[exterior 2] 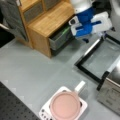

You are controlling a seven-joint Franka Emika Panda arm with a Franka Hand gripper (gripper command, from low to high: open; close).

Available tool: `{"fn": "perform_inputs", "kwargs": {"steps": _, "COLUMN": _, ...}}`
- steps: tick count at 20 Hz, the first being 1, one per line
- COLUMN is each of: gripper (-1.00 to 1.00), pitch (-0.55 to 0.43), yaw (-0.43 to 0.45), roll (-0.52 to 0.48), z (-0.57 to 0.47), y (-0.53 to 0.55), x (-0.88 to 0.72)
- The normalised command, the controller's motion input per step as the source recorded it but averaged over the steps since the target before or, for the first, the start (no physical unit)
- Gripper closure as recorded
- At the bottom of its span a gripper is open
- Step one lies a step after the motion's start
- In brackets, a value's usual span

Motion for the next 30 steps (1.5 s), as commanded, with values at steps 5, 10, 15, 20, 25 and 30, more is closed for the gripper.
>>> {"fn": "perform_inputs", "kwargs": {"steps": 5, "gripper": -1.00, "pitch": 0.134, "yaw": 0.113, "roll": 0.028, "z": 0.11, "y": 0.08, "x": 0.08}}
{"fn": "perform_inputs", "kwargs": {"steps": 10, "gripper": -1.00, "pitch": 0.047, "yaw": 0.120, "roll": 0.057, "z": -0.05, "y": 0.35, "x": 0.07}}
{"fn": "perform_inputs", "kwargs": {"steps": 15, "gripper": -1.00, "pitch": -0.036, "yaw": 0.198, "roll": 0.038, "z": -0.11, "y": 0.33, "x": 0.05}}
{"fn": "perform_inputs", "kwargs": {"steps": 20, "gripper": -1.00, "pitch": -0.101, "yaw": 0.307, "roll": 0.078, "z": -0.11, "y": 0.14, "x": 0.01}}
{"fn": "perform_inputs", "kwargs": {"steps": 25, "gripper": -1.00, "pitch": -0.098, "yaw": 0.356, "roll": 0.174, "z": -0.12, "y": 0.09, "x": -0.02}}
{"fn": "perform_inputs", "kwargs": {"steps": 30, "gripper": -1.00, "pitch": -0.011, "yaw": 0.283, "roll": 0.206, "z": -0.11, "y": 0.19, "x": 0.00}}
